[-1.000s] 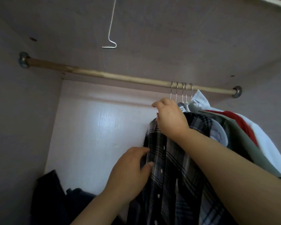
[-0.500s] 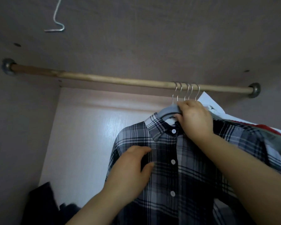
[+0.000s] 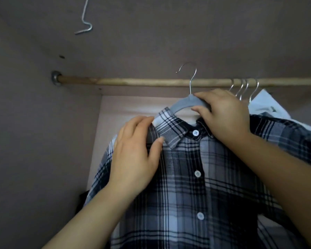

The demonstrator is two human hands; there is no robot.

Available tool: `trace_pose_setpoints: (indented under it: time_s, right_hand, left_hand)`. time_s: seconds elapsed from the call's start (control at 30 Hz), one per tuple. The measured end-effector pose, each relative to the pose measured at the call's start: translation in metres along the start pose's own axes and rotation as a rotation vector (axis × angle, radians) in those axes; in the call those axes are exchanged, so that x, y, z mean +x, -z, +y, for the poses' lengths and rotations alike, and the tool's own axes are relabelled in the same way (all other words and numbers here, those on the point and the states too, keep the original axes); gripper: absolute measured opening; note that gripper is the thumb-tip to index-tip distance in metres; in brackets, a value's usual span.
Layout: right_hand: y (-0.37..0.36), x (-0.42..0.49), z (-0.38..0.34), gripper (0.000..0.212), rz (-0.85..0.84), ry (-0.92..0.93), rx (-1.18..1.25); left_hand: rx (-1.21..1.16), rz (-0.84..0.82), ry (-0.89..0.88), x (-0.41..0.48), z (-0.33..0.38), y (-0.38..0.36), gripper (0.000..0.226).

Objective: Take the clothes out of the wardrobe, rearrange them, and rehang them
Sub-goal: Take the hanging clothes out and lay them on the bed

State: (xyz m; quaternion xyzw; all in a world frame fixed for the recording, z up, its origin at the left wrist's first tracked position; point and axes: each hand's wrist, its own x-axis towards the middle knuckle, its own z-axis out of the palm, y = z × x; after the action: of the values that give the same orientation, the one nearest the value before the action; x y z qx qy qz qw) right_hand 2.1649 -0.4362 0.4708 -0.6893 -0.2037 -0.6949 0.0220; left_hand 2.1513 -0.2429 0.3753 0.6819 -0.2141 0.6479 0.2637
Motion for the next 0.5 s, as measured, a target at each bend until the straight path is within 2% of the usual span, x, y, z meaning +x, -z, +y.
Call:
trace_pose_setpoints:
  time_s: [0.17, 0.3, 0.5]
  right_hand:
    - [-0.012, -0.045, -0.066, 0.030, 0.018, 0.106, 0.220]
    - [-0.022, -0.094, -0.127, 0.031, -0.043, 0.195, 0.392]
    - [-0.023, -0.185, -0.218, 0.026, -0.117, 0.233, 0.733]
  left_hand:
    - [0.151, -0.047, 0.195, -0.052, -0.028, 0.038, 0.058]
    - [0.190, -0.122, 0.395, -0.124, -0.041, 0.084, 0.053]
    - [0.397, -0.100, 0.619, -0.236, -0.026, 0.165, 0.041]
